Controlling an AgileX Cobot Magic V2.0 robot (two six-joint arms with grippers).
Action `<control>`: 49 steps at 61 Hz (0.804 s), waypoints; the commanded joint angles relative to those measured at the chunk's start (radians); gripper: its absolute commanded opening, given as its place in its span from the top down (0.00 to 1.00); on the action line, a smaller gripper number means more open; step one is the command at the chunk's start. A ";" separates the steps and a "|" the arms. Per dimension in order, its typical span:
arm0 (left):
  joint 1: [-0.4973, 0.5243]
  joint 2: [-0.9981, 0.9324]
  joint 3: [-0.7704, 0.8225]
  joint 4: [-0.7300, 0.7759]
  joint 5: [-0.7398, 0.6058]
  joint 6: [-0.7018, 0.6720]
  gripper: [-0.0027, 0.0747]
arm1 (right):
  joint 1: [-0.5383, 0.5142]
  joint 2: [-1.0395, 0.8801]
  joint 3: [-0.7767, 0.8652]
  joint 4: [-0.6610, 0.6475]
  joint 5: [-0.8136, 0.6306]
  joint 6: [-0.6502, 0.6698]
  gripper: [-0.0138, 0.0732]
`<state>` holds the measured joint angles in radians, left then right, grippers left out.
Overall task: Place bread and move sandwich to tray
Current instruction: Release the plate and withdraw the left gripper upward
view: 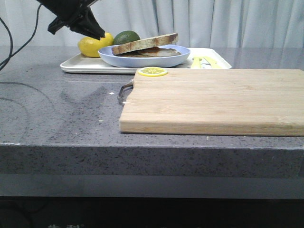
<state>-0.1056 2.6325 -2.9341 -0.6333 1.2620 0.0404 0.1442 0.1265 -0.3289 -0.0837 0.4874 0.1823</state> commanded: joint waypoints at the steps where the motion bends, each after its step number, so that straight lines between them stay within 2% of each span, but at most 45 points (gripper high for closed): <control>1: 0.001 -0.118 -0.122 -0.056 -0.005 -0.020 0.99 | -0.003 0.009 -0.023 -0.014 -0.075 -0.001 0.91; 12: 0.001 -0.184 -0.092 -0.048 -0.005 -0.040 0.99 | -0.003 0.009 -0.023 -0.014 -0.075 -0.001 0.91; 19: -0.003 -0.250 -0.002 -0.010 -0.005 -0.054 0.99 | -0.003 0.009 -0.023 -0.014 -0.075 -0.001 0.91; 28: -0.021 -0.376 0.239 0.073 -0.005 -0.055 0.99 | -0.003 0.009 -0.023 -0.014 -0.075 -0.001 0.91; 41: -0.071 -0.603 0.668 0.443 -0.005 -0.052 0.99 | -0.003 0.009 -0.023 -0.014 -0.075 -0.001 0.91; 49: -0.065 -0.715 0.893 0.509 -0.005 -0.052 0.99 | -0.003 0.009 -0.023 -0.014 -0.075 -0.001 0.91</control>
<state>-0.1712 2.0472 -2.1313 -0.1655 1.2620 0.0000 0.1442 0.1265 -0.3289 -0.0837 0.4874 0.1823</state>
